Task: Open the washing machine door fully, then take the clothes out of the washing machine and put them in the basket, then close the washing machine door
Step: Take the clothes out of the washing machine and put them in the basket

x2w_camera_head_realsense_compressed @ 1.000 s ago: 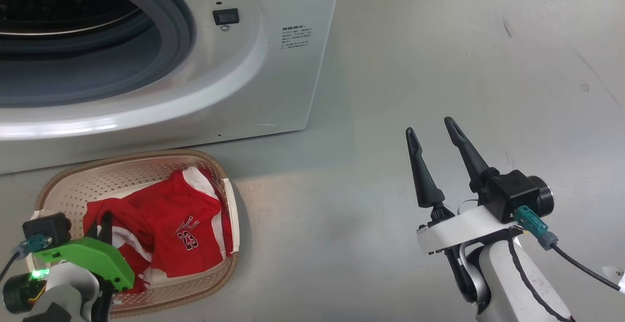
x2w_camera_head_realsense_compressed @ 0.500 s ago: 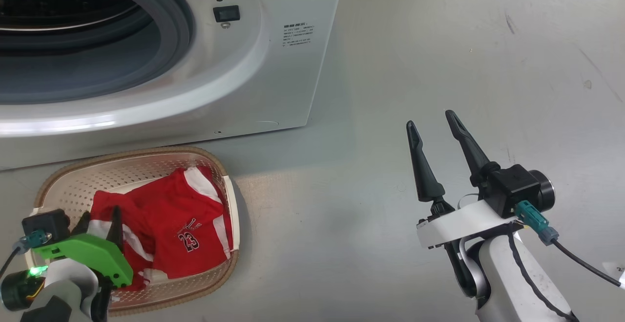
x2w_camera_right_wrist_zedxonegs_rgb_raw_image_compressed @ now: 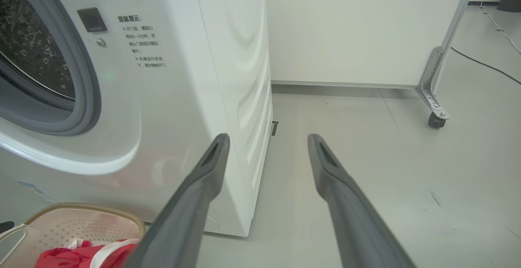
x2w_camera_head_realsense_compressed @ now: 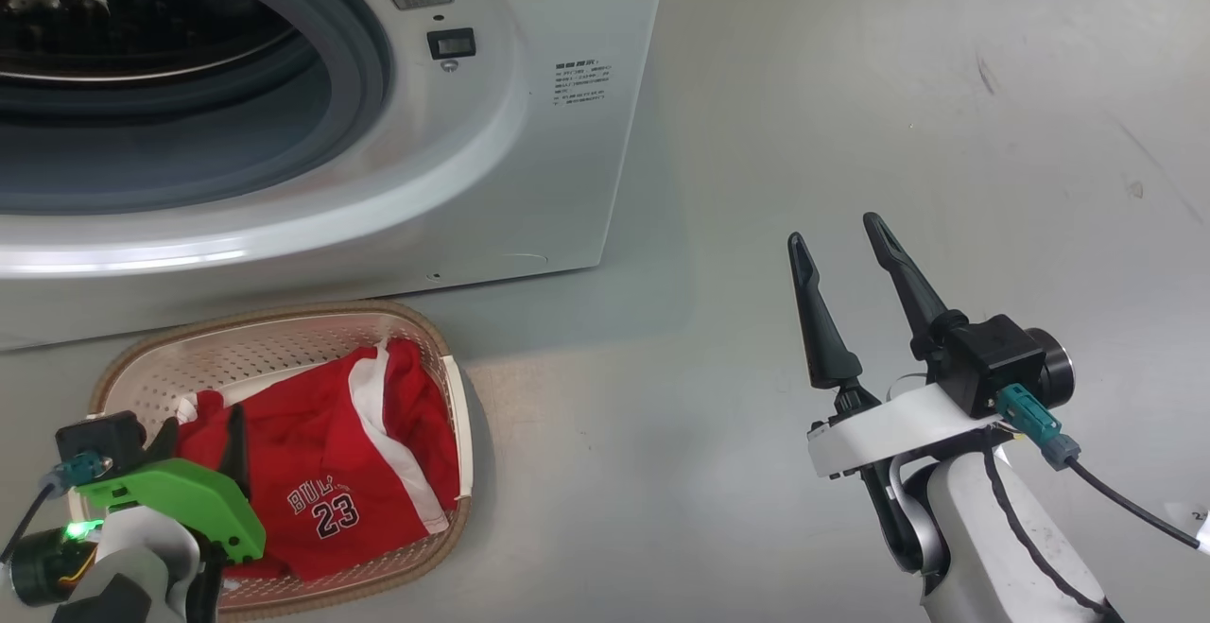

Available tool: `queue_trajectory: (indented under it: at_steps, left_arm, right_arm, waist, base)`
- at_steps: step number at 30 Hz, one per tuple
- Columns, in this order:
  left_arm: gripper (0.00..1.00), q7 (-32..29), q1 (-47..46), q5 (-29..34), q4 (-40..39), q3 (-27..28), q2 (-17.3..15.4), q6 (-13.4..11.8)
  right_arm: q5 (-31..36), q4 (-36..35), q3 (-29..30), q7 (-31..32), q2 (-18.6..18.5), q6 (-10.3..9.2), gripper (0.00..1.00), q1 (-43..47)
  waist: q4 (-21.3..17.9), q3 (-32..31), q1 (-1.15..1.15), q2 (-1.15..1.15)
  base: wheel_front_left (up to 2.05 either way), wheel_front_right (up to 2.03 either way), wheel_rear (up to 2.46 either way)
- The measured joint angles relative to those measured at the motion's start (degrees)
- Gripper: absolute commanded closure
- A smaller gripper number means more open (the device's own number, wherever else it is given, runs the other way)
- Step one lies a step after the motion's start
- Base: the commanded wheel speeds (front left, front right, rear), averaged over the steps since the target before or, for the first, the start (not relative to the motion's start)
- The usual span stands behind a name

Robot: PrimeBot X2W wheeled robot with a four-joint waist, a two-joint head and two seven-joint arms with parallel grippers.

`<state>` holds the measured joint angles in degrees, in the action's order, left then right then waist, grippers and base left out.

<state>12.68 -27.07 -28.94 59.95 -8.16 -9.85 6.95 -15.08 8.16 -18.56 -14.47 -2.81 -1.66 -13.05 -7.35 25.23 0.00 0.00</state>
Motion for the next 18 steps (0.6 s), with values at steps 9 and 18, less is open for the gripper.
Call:
queue_trajectory:
  at_steps: [9,18]
  left_arm:
    - [0.00,1.10,0.01,0.97,-0.65,-1.46,1.20,0.00]
    - [0.00,1.58,0.46,2.47,-5.93,-2.31,2.25,0.00]
  right_arm:
    - [-1.29,0.83,0.98,0.00,-0.02,0.00,0.00,0.03]
    - [-2.55,1.59,2.64,0.00,0.00,0.07,0.00,1.39]
  waist:
    - [1.05,-3.72,0.00,0.00]
    - [2.69,-8.57,0.00,0.00]
  base:
    - [0.00,0.00,0.00]
    - [0.00,0.00,0.00]
